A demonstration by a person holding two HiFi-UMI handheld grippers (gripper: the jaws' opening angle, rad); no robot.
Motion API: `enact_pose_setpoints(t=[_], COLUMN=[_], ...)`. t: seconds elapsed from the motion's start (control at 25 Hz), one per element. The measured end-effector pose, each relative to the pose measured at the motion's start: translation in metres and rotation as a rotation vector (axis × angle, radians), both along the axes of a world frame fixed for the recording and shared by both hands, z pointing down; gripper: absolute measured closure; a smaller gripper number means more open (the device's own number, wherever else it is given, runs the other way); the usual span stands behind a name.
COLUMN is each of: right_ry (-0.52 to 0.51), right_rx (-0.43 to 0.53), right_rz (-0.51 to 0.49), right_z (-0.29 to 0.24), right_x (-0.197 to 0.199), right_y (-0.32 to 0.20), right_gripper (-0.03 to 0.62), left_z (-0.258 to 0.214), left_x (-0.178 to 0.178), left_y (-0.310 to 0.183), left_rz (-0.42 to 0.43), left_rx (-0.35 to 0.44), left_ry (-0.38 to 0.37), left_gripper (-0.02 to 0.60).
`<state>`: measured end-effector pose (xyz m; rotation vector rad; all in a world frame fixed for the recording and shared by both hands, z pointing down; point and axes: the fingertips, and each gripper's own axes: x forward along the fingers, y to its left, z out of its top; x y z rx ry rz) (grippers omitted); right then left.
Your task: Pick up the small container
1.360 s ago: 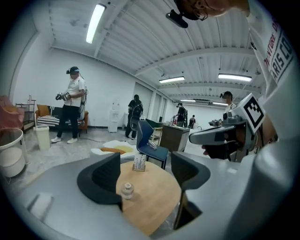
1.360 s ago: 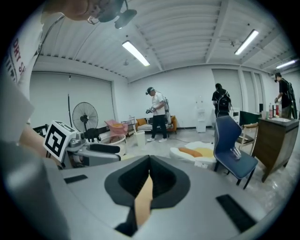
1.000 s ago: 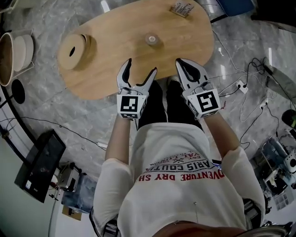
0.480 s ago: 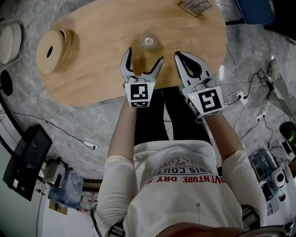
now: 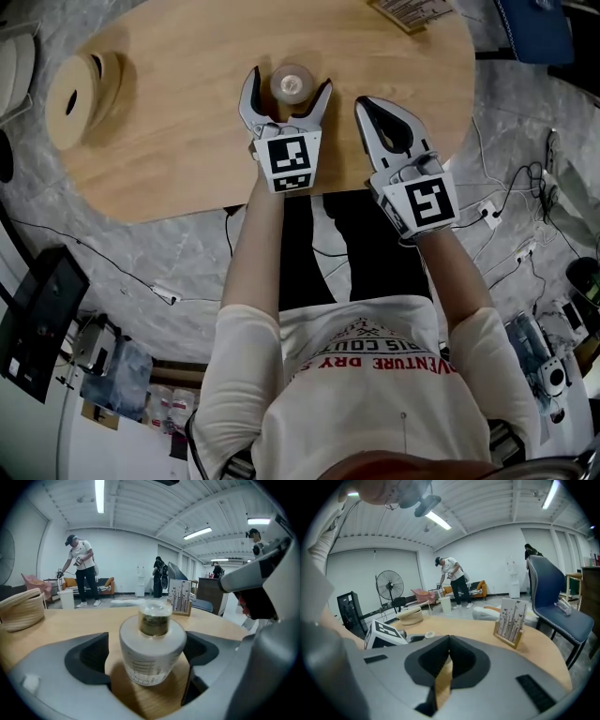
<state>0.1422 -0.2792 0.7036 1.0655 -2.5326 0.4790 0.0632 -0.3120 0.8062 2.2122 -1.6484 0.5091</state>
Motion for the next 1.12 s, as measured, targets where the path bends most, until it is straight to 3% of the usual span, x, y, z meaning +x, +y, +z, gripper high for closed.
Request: enact_pose_setpoints(t=[0.32,0.36,0.44,0.76,0.88,1.12], right_ry=[-0.009,-0.006,0.003,0.017,0.023,0.025], right_rx=[-0.016,-0.019,-0.022,-0.021,-0.008,0.035], right_rz=[0.007,0.004,-0.003,-0.017,-0.028,-0.040], right_z=[0.014,0.015,0.014,0.004,-0.018,-0.078], right_x=[0.004,0.004,0.005,0.013,0.012,0.007], right_y=[-0.003,-0.002,0.000,-0.002,0.000,0.002], right_gripper=[0.586,0.586,0.586,0.586,0.586,0.586], left_z=[0.011,0.011,0.013,0.015,-0.004,-0.085], left_x=[-0.006,-0.006,-0.006,-0.006,-0.006,-0.004], left_y=[-0.008,-0.007,-0.005,-0.002,0.004,0.008], left_rz=[-0.074,-0.077,-0.084,-0.022,0.008,0.052], left_rx=[-0.066,-0.069,-0.074,-0.099,-0.106,-0.049], left_ry=[-0.075,-0.079,-0.084,-0.085,-0.090,-0.094], left_gripper=[0.115,0.134,0.242,0.242,0.244,0.244])
